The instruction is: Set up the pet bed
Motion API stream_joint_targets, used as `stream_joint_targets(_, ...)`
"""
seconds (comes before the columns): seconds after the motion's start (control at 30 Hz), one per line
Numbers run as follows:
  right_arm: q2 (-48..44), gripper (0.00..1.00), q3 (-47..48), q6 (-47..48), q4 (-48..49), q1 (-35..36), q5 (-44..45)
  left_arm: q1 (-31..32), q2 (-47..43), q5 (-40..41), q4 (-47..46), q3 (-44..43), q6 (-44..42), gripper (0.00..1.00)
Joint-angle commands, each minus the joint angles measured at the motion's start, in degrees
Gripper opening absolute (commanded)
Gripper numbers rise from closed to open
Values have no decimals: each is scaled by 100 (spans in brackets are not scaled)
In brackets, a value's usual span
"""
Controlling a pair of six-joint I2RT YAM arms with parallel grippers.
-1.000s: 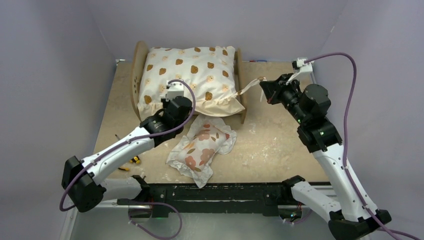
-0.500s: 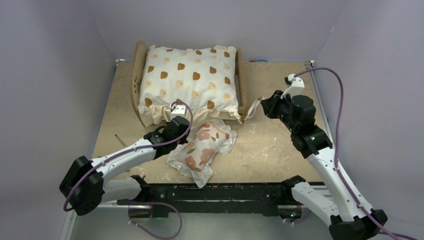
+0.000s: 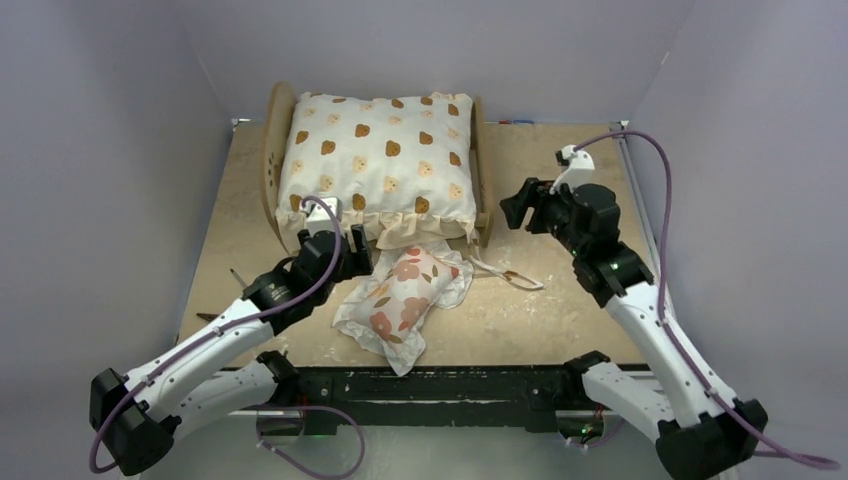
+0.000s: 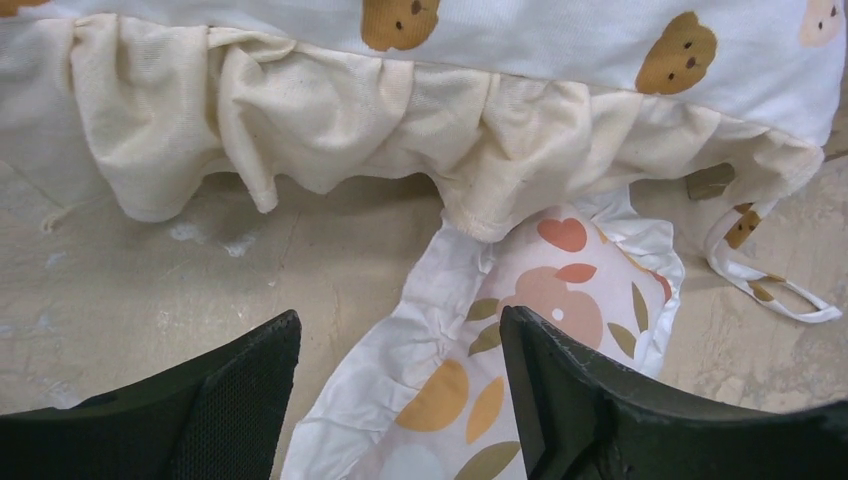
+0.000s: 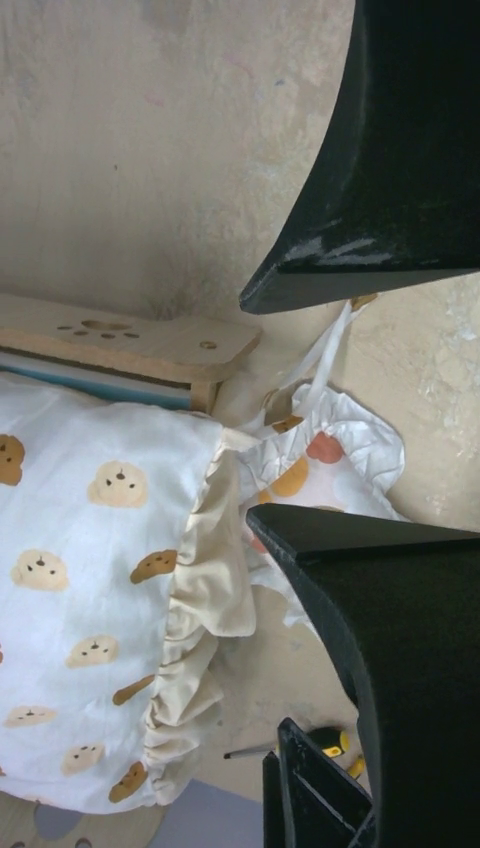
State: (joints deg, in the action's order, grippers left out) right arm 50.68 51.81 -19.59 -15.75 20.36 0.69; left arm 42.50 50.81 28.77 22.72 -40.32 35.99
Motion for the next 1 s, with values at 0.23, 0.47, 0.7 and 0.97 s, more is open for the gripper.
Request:
stream_joint_targets(0.23,2003,62,550,214,1482,442,-407,-17,-431,753,1672,-1431,-252,80)
stream_joint_targets(0.47,3083,57,974,390,1751,469,-218,-26,-1091,1651,1533,-1328,-905,80)
stream_joint_targets(0.7,3680,53,1191,547,1802,573,-405,-187,-1126,1721,1565,-1070,-914,80)
stream_joint_targets(0.97,3804,3,1430,670,1510,574,480,-381,-1094,1629,1546,-1025,-944,80)
